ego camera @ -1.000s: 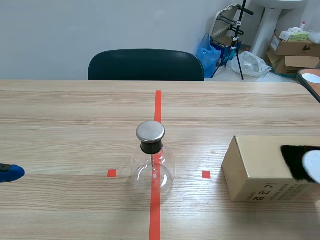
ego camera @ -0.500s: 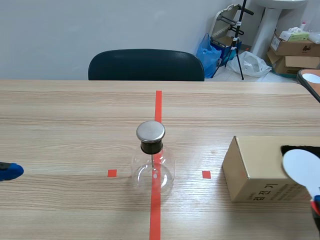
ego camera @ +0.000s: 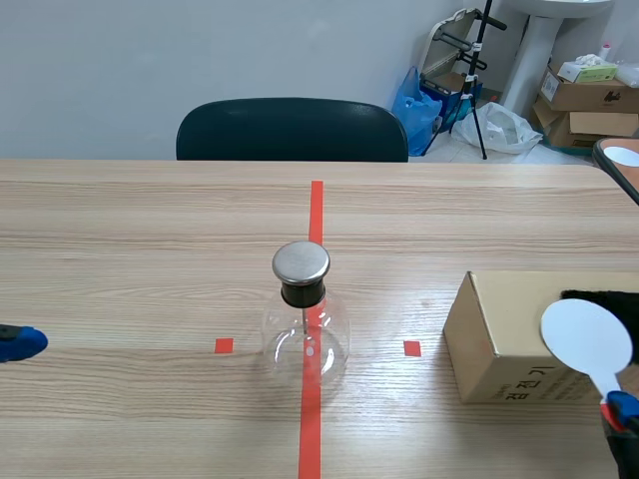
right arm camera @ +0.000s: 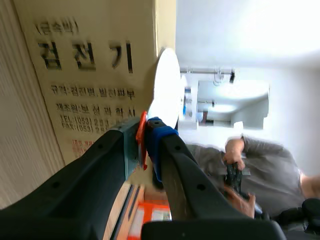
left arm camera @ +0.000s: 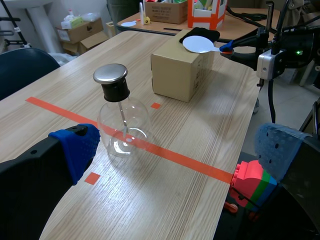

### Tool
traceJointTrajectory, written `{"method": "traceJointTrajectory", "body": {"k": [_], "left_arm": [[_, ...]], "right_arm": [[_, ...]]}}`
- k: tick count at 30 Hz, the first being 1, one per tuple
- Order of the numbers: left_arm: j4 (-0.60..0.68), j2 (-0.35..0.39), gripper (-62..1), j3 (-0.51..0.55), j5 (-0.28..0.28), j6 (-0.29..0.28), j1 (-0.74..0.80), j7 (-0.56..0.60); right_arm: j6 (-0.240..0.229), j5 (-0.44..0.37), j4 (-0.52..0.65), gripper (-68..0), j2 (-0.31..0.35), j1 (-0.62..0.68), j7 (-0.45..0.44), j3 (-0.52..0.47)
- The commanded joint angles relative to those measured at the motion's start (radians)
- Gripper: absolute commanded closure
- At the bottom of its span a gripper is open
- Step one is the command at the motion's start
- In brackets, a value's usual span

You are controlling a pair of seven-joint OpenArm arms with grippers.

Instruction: Do the electroscope experiment

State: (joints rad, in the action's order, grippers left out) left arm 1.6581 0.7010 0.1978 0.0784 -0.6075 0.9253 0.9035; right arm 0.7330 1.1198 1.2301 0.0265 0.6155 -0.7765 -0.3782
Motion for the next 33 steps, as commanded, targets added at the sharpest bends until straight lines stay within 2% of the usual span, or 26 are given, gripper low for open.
{"method": "traceJointTrajectory", "body": {"k": [1,2,3,4,5,8,9,10,11,12,15,16,17,18,21,22,23,24,25,28,29,31,33], "left_arm": [[0.012,-0.005,-62.3,-0.003,-0.013,-0.009,0.005,0.02],[0.012,-0.005,-62.3,-0.003,-0.013,-0.009,0.005,0.02],[0.012,-0.005,-62.3,-0.003,-0.013,-0.01,0.005,0.02],[0.012,-0.005,-62.3,-0.003,-0.013,-0.01,0.005,0.02],[0.012,-0.005,-62.3,-0.003,-0.013,-0.01,0.005,0.02],[0.012,-0.005,-62.3,-0.003,-0.013,-0.01,0.005,0.02],[0.012,-0.005,-62.3,-0.003,-0.013,-0.01,0.005,0.02],[0.012,-0.005,-62.3,-0.003,-0.013,-0.01,0.005,0.02],[0.012,-0.005,-62.3,-0.003,-0.013,-0.01,0.005,0.02],[0.012,-0.005,-62.3,-0.003,-0.013,-0.01,0.005,0.02],[0.012,-0.005,-62.3,-0.003,-0.013,-0.01,0.005,0.02],[0.012,-0.005,-62.3,-0.003,-0.013,-0.01,0.005,0.02],[0.012,-0.005,-62.3,-0.003,-0.013,-0.01,0.005,0.02],[0.012,-0.005,-62.3,-0.003,-0.013,-0.01,0.005,0.02],[0.012,-0.005,-62.3,-0.003,-0.013,-0.01,0.005,0.02],[0.012,-0.005,-62.3,-0.003,-0.013,-0.01,0.005,0.02],[0.012,-0.005,-62.3,-0.003,-0.013,-0.01,0.005,0.02],[0.012,-0.005,-62.3,-0.003,-0.013,-0.01,0.005,0.02],[0.012,-0.005,-62.3,-0.003,-0.013,-0.01,0.005,0.02],[0.012,-0.005,-62.3,-0.003,-0.013,-0.009,0.005,0.02],[0.012,-0.005,-62.3,-0.003,-0.014,-0.009,0.005,0.02],[0.012,-0.005,-62.3,-0.003,-0.013,-0.009,0.005,0.02],[0.012,-0.005,-62.3,-0.003,-0.013,-0.009,0.005,0.02]], "right_arm": [[0.05,-0.026,0.014,-1.7,0.009,0.002,0.156,-0.01],[0.05,-0.023,0.014,-1.7,0.009,0.002,0.233,-0.01],[0.05,-0.013,0.014,-1.7,0.01,0.002,0.27,-0.01],[0.05,0.002,0.014,-1.7,0.01,0.002,0.268,-0.015],[0.05,0.011,0.014,-1.7,0.01,0.002,0.218,-0.016],[0.05,0.009,0.014,-1.7,0.013,0.002,-0.034,-0.015],[0.05,0.006,0.014,-1.7,0.012,0.001,-0.089,-0.015],[0.05,0.0,0.014,-1.7,0.011,0.002,-0.109,-0.015],[0.05,-0.005,0.014,-1.7,0.008,0.002,-0.093,-0.016],[0.05,-0.007,0.014,-1.7,0.005,0.003,-0.035,-0.016],[0.05,0.006,0.014,-1.7,-0.002,0.002,0.23,-0.015],[0.05,0.016,0.014,-1.7,0.0,0.002,0.272,-0.016],[0.05,0.026,0.014,-1.7,0.003,0.002,0.277,-0.019],[0.05,0.038,0.014,-1.7,0.004,0.002,0.241,-0.023],[0.05,0.039,0.014,-1.7,0.009,-0.002,0.007,-0.024],[0.05,0.035,0.014,-1.7,0.01,-0.003,-0.057,-0.024],[0.05,0.026,0.014,-1.7,0.009,-0.003,-0.085,-0.024],[0.05,0.015,0.014,-1.7,0.006,-0.003,-0.08,-0.024],[0.05,-0.001,0.014,-1.7,0.001,-0.002,-0.034,-0.025],[0.05,-0.003,0.014,-1.7,-0.004,0.002,0.199,-0.027],[0.05,-0.002,0.014,-1.7,-0.003,0.002,0.231,-0.028],[0.05,0.0,0.014,-1.7,0.002,0.002,0.195,-0.029],[0.05,0.002,0.014,-1.7,0.001,0.0,0.058,-0.029]]}}
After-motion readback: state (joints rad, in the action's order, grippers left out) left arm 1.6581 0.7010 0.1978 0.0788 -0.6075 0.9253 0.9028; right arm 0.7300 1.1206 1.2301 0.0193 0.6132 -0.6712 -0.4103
